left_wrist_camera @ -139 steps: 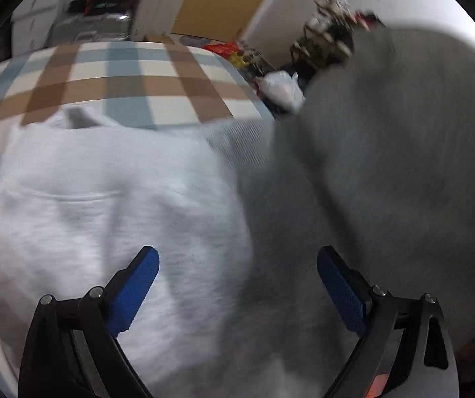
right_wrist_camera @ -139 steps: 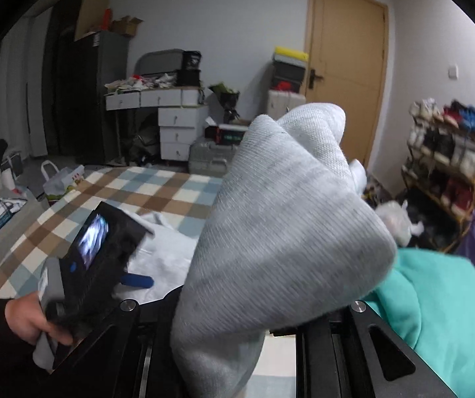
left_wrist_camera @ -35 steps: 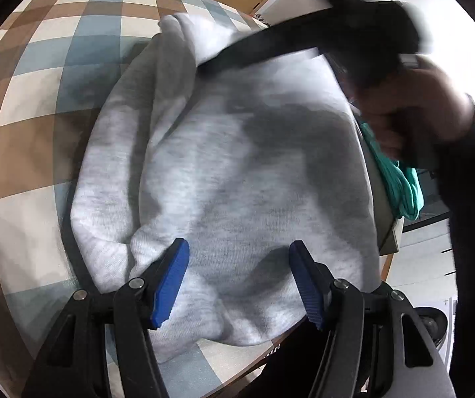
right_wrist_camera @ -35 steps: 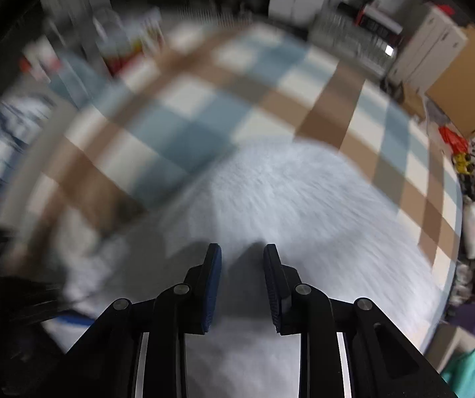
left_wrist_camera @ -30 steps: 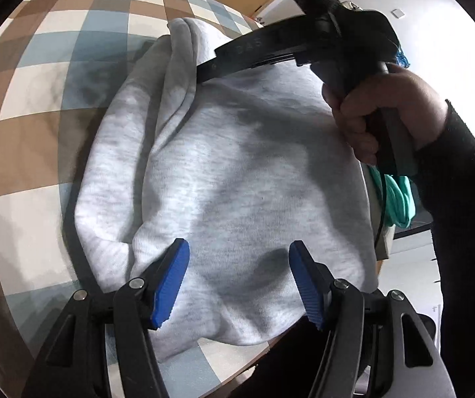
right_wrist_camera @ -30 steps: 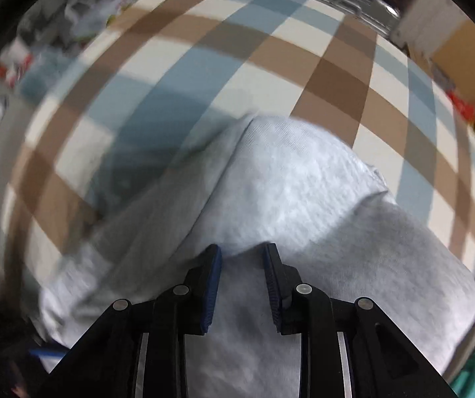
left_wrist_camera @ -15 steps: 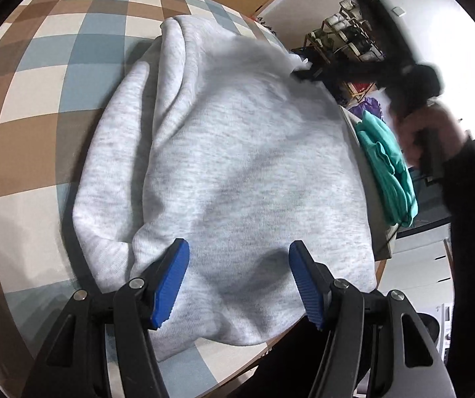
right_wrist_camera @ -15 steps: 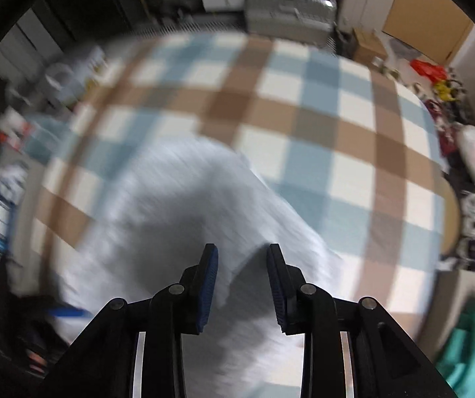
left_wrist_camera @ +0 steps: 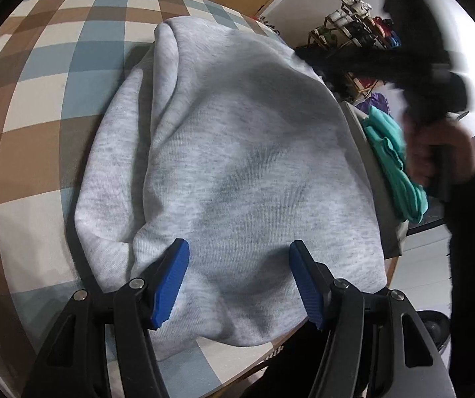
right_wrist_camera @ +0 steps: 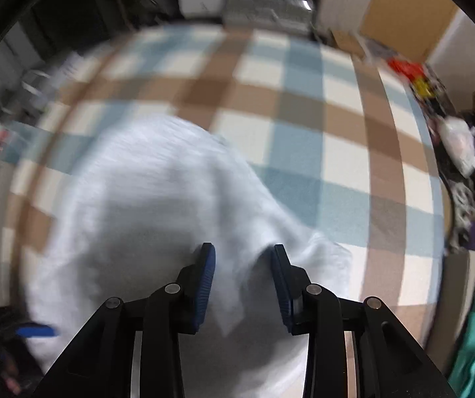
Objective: Fold large clothes
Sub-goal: 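Press the folded grey sweatshirt flat with both open tools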
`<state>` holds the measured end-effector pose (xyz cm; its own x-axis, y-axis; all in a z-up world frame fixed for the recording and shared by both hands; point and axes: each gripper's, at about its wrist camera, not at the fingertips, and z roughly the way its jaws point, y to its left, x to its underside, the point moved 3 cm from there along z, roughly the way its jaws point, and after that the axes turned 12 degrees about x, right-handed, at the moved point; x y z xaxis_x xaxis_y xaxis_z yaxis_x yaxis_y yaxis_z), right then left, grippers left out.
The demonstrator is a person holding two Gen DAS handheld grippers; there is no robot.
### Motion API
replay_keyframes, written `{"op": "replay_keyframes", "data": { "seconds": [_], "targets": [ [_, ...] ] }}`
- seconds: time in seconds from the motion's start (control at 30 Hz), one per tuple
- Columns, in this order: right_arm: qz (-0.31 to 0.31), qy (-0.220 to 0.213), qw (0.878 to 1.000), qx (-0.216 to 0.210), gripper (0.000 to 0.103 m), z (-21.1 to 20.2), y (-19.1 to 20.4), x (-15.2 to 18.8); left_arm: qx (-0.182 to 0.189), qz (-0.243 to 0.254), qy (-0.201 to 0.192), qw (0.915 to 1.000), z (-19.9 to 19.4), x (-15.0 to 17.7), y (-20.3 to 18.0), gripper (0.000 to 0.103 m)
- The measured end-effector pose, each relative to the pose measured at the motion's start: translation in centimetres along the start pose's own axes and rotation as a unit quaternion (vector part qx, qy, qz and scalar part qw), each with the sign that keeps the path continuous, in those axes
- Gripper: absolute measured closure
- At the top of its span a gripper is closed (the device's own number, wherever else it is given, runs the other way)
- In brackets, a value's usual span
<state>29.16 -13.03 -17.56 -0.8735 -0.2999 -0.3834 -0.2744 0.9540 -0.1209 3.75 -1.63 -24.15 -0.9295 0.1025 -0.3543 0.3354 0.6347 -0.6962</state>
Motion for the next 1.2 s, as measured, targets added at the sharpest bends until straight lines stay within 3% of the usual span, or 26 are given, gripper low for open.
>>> {"op": "replay_keyframes", "data": {
  "seconds": [0.03,0.07,0.1,0.23,0.3,0.5,0.6,0.7,0.77,0.87,0.93,1.0,1.1,1.2],
  "targets": [
    [-0.009,-0.016,0.999,-0.034,0.068,-1.4,0.8,0.0,-0.004,0.004,0.001,1.0000,0.0,0.0,-0.1,0.045],
    [-0.025,-0.026,0.999,-0.037,0.065,-2.7,1.8,0.0,-0.007,0.007,0.001,1.0000,-0.1,0.1,-0.1,0.045],
    [-0.036,-0.024,0.999,-0.023,0.057,-2.9,2.3,0.2,-0.009,0.008,0.001,0.9999,-0.1,0.2,-0.2,0.045],
    [-0.127,0.050,0.990,0.029,0.055,-0.2,6.1,1.5,-0.015,0.013,-0.003,0.9998,0.0,0.3,-0.5,0.045],
    [-0.156,0.055,0.985,0.043,0.048,1.8,6.6,2.5,-0.016,0.013,-0.006,0.9998,0.1,0.3,-0.3,0.045],
    [-0.115,0.030,0.993,0.026,0.039,4.0,5.7,3.0,-0.016,0.015,0.003,0.9997,0.0,0.6,-0.2,0.045],
    [-0.119,0.021,0.992,0.031,0.041,2.9,5.9,3.0,-0.012,0.012,0.001,0.9999,0.0,0.6,-0.2,0.045],
    [-0.121,-0.002,0.993,-0.009,0.066,0.0,5.5,2.7,-0.016,0.015,-0.002,0.9997,0.7,0.4,-0.5,0.045],
    [-0.090,-0.009,0.994,-0.063,0.066,-3.7,4.4,3.1,-0.018,0.015,-0.003,0.9997,0.8,0.5,-0.5,0.045],
    [-0.084,-0.011,0.993,-0.079,0.062,-7.5,3.7,4.8,-0.020,0.013,-0.003,0.9997,0.9,0.6,-0.8,0.045],
    [-0.083,0.012,0.990,-0.113,0.067,-8.8,3.6,6.7,-0.020,0.008,-0.003,0.9998,1.0,0.5,-0.8,0.045],
    [-0.087,0.036,0.988,-0.119,0.068,-8.3,3.6,8.3,-0.022,0.007,-0.003,0.9997,1.0,0.5,-0.9,0.045],
    [-0.087,0.093,0.988,-0.082,0.069,-3.9,3.7,10.8,-0.028,0.014,0.000,0.9995,1.2,0.4,-1.2,0.045],
    [-0.026,0.102,0.988,-0.113,0.069,0.0,3.0,11.4,-0.035,0.016,-0.002,0.9993,1.1,0.2,-1.3,0.045]
  ]
}}
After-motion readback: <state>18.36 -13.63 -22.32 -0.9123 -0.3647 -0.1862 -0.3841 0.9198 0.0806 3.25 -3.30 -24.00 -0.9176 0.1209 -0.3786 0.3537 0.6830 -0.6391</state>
